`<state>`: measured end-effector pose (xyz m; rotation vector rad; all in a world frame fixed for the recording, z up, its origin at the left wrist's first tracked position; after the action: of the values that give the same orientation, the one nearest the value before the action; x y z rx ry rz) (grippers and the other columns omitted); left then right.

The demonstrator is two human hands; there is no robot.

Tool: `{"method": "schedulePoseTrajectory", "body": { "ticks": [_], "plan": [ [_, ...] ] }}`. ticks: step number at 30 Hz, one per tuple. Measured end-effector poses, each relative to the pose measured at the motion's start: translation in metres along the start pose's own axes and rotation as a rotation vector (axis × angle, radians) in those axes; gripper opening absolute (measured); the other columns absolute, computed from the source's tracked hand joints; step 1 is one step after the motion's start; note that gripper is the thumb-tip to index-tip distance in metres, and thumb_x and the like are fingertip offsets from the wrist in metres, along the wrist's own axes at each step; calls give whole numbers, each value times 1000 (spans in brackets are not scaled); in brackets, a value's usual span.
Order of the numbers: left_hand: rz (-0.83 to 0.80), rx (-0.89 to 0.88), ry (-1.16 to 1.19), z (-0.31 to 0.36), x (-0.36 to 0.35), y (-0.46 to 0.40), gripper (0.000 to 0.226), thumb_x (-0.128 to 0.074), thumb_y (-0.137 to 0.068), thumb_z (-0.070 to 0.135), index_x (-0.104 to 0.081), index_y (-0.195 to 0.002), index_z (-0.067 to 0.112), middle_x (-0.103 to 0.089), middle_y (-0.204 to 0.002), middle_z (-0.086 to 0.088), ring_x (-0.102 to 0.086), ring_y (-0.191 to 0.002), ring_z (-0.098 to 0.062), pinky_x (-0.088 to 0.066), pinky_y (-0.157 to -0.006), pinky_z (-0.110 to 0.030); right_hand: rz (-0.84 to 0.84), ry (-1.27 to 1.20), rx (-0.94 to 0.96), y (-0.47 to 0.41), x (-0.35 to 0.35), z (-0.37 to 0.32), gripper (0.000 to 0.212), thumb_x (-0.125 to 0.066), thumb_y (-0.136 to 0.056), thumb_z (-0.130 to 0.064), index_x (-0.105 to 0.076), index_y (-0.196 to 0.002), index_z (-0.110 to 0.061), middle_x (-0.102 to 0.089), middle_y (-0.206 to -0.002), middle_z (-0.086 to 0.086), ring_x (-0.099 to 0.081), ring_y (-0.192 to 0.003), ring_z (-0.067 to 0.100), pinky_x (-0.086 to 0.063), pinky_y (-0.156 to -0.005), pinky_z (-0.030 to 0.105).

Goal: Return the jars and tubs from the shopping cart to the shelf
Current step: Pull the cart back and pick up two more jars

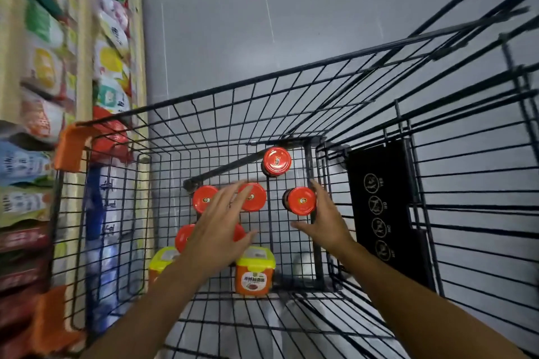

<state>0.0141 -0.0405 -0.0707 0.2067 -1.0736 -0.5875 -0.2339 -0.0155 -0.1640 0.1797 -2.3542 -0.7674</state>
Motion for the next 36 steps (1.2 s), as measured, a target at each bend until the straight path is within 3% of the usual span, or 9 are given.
{"method": "schedulePoseTrajectory", "body": {
  "ticks": [4,8,10,14,16,22,30,33,36],
  "plan": [
    [-2,25,4,-5,-6,0,95,-68,-91,43,-2,-159,40,-1,-166,18,-6,-154,-11,-32,-120,-47,35,-79,14,-15,-16,8,96,-93,-70,-27,-32,-143,-37,-51,-138,-7,-52,-128,17,-49,-106,40],
    [19,40,25,-11,-13,-8,97,-72,-90,31,-3,-159,39,-6,-164,18,-14,-151,-7,-36,-116,-37,88,-125,51,-16,-21,8,76,-91,-73,-25,-43,-131,-37,-59,-120,-15,-60,-112,9,-54,-94,32],
    [31,54,48,-12,-17,-18,100,-75,-88,24,-6,-159,37,-10,-162,16,-18,-149,-9,-41,-111,-31,106,-152,68,-10,-19,6,73,-91,-74,-25,-44,-127,-42,-61,-118,-16,-61,-110,4,-55,-92,28],
    [-27,78,56,-14,-32,-39,108,-79,-82,15,-4,-158,36,-7,-161,11,-20,-150,-17,-50,-106,-45,134,-239,91,10,-10,1,69,-90,-76,-24,-48,-128,-39,-61,-120,-20,-59,-112,-3,-53,-94,24],
    [-48,76,60,-15,-39,-48,110,-80,-80,10,-6,-159,33,-10,-160,8,-23,-149,-19,-50,-107,-43,152,-264,99,22,-5,-2,73,-90,-76,-24,-48,-135,-35,-61,-124,-19,-58,-116,-3,-52,-96,22],
    [-24,128,44,-16,-52,-72,90,-68,-79,-13,-29,-151,25,-37,-150,2,-39,-142,-19,-46,-110,-36,179,-290,129,37,6,-7,79,-91,-74,-21,-47,-139,-33,-62,-127,-15,-59,-116,-4,-53,-93,19],
    [3,79,113,-12,-40,-68,84,-84,-73,3,-43,-143,21,-54,-138,0,-56,-125,-20,-51,-101,-33,194,-314,175,43,20,-20,72,-92,-73,-21,-50,-129,-40,-64,-117,-19,-62,-109,-5,-51,-85,11],
    [32,104,258,5,-10,-43,83,-87,-68,12,-46,-138,33,-56,-128,9,-59,-114,-14,-53,-92,-30,241,-338,179,61,40,-38,71,-93,-72,-18,-52,-125,-43,-67,-112,-19,-63,-106,-6,-50,-84,8],
    [100,62,362,28,32,-9,82,-87,-68,18,-45,-134,41,-60,-118,11,-62,-101,-3,-53,-81,-17,264,-347,204,86,69,-68,76,-92,-73,-29,-48,-133,-42,-65,-117,-20,-61,-112,-4,-49,-91,9]
  ]
}}
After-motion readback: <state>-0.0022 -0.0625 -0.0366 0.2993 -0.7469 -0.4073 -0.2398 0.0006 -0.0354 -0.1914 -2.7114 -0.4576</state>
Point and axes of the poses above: each hand's wrist, its own y-axis away from the middle knuckle, its own x-axis out of the back of the hand, z = x × y, the point moved 1 cm from there along -y, towards the middle knuckle
